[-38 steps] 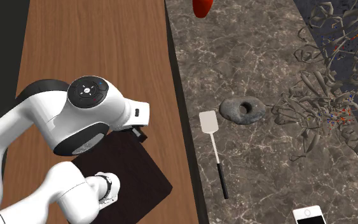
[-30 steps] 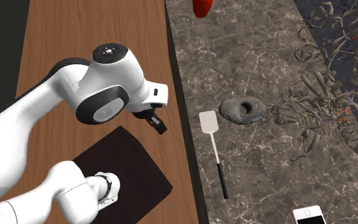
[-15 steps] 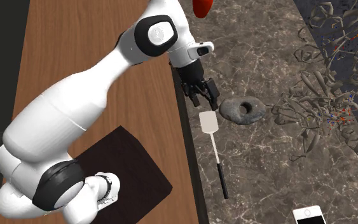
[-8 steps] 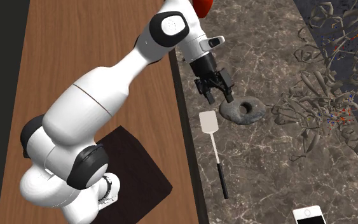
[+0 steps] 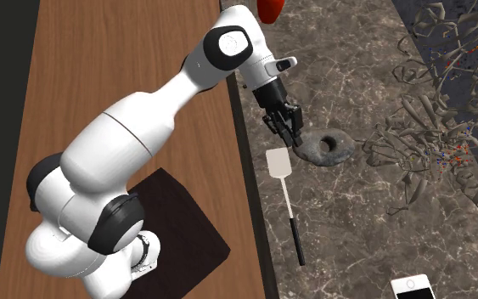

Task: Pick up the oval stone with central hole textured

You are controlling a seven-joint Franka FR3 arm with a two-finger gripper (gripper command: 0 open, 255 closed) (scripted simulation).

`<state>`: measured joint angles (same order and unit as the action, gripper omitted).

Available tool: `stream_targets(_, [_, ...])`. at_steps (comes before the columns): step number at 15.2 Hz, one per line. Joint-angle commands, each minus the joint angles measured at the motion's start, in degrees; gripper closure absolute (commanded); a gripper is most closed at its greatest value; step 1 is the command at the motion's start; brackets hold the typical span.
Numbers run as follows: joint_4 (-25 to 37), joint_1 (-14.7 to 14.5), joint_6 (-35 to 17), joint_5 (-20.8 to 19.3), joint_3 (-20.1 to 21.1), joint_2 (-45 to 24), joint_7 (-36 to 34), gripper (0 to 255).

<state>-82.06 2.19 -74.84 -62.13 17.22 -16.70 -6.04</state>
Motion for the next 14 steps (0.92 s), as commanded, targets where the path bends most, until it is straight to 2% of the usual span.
stream_targets(1, [-0.1,0.0,-0.1,0.0,0.0,0.1,-0.1,255])
stream_targets(8, [0.0,0.0,0.0,0.0,0.0,0.0,0.0,255])
stream_targets(14, [4.7,-0.7,2.5,-1.1,0.0,-0.5,3.5,255])
